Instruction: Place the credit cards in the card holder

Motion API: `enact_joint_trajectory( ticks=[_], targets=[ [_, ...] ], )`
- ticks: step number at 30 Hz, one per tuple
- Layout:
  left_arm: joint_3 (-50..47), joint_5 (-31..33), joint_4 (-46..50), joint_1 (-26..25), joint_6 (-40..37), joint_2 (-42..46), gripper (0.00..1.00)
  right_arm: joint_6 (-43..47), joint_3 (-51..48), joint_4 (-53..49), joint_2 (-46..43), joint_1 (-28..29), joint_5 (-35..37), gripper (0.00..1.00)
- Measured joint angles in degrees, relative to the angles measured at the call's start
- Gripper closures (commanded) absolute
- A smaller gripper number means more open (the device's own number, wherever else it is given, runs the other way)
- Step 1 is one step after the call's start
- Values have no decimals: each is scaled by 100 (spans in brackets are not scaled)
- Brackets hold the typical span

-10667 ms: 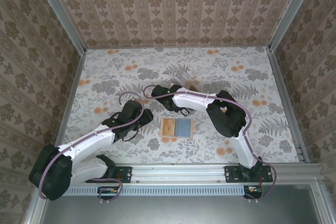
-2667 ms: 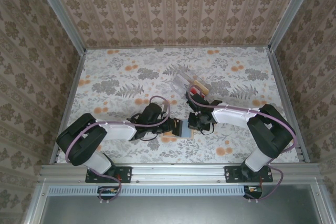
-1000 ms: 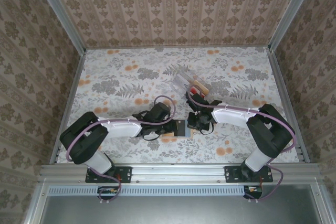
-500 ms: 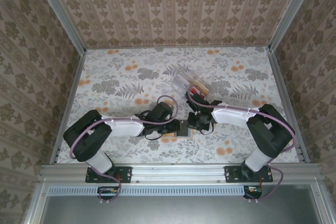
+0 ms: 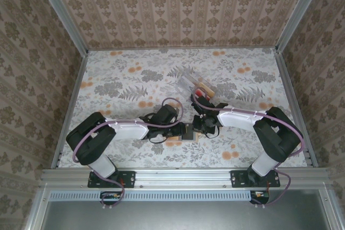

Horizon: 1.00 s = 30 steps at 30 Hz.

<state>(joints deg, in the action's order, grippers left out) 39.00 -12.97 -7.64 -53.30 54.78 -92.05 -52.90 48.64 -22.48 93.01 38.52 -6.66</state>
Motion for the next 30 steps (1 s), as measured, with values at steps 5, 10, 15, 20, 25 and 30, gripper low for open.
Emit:
enact_joint_trajectory(
  ticks=[5, 10, 15, 20, 25, 30],
  targets=[
    [4, 212, 229, -26, -2, 234, 63, 9, -13, -15, -116, -15, 24, 76],
    [2, 382, 363, -24, -44, 518, 60, 79, -13, -162, -516, -170, 94, 68],
    [2, 551, 573, -24, -85, 791, 57, 308, 59, -400, -1038, -463, 249, 58],
    [2, 728, 702, 59, -175, 1062, 54, 654, 404, -638, -1405, -1097, 350, 52],
    [2, 901, 879, 205, -258, 1309, 49, 1156, 1097, -857, -1384, -1738, 367, 43],
    [2, 986, 901, 415, -328, 1432, 45, 1600, 1932, -881, -772, -2337, 146, 34]
  ],
)
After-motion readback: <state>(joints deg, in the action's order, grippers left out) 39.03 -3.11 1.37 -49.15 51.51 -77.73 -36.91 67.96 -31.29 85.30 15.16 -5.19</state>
